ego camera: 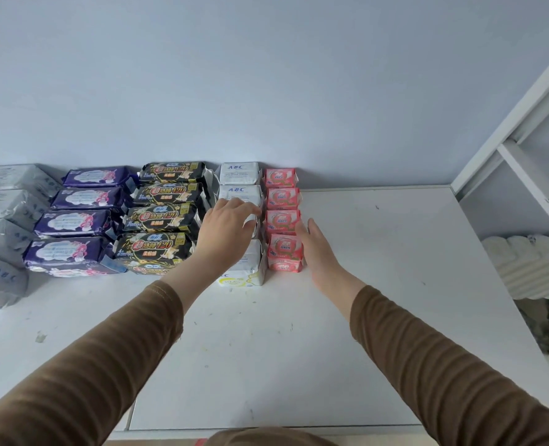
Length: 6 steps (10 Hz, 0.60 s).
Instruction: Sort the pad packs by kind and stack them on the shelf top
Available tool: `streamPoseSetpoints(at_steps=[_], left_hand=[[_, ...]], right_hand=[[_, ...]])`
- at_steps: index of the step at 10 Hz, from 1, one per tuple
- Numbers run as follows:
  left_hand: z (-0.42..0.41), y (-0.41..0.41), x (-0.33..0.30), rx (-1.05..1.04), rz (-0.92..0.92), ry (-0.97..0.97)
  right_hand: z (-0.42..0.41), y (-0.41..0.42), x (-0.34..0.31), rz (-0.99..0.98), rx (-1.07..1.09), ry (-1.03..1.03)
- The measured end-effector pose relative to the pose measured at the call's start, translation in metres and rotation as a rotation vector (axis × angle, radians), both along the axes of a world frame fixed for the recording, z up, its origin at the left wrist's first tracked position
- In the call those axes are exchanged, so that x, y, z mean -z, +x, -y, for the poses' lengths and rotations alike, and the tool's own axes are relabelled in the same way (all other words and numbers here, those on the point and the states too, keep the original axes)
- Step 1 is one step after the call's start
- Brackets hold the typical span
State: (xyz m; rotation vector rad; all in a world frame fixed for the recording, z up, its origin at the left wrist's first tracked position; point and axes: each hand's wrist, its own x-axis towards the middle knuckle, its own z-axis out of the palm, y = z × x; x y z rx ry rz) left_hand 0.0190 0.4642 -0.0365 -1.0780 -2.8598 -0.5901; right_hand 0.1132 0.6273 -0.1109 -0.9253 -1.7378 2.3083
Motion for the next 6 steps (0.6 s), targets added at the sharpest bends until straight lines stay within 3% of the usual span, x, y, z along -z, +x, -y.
streamPoseSetpoints(at_steps=[1,3,5,6], left_hand=[[0.007,0.008,-0.004,0.008,-0.006,0.016],[0.038,0.023,-0.011,0.009,-0.010,0.040],[0.091,0.033,-0.022,0.053,0.029,0.027],[0.127,0.033,-0.029,0.085,0.044,0.033]], right_hand=[[0.004,-0.004,-0.005,-0.025,0.051,-0.101],[0.009,0.009,-0.019,0.046,0.126,0.130],[0.055,0.027,-0.054,-0.039,0.019,0.813],[0.085,0.033,-0.071,-0.029,-0.132,1.041]])
